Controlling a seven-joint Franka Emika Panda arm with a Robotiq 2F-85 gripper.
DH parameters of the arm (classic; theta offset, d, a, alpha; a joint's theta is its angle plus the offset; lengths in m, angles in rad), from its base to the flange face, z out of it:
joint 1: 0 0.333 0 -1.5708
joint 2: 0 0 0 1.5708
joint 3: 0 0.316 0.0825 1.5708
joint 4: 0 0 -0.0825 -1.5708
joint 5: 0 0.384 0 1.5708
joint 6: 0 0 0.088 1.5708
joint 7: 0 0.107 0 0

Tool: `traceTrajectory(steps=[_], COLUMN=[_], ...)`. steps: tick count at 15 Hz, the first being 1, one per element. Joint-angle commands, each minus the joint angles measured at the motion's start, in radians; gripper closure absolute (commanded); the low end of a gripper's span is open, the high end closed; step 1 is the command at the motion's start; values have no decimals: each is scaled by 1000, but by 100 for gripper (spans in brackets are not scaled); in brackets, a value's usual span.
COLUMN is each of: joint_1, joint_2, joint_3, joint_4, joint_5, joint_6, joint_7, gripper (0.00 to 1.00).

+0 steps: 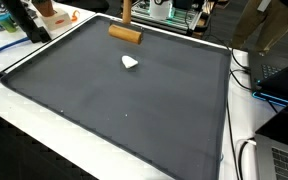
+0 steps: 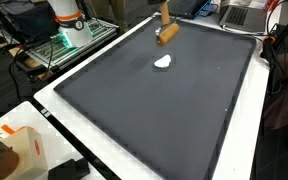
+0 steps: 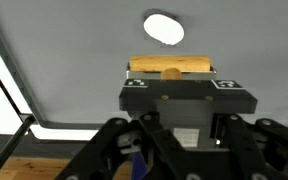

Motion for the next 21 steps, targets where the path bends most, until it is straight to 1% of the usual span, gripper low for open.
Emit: traceTrajectory(steps=[1,5,6,7,8,9,11,12,15,21], joint_1=[-16,-28,-32,-46,-51,-36,-41,-41,-18,44], joint_2=[-5,-15,-17,-18,-18,3,3,3,14,26], joint_3=[-35,-61,-62,-53,-50,-59,-59,-58,-53,-63], joint_4=[-3,-17,-19,-19,-16,-3,-3,-3,-1,-11], joint_5=[-16,-12,-13,-30,-17,-6,-5,-5,11,109], joint_6=[0,-2,-1,4,7,-2,-2,-2,-27,2], joint_7=[-19,-25,-12,30,64,11,35,40,9,-69], gripper=[77,77,77,77,77,52,52,77,77,77])
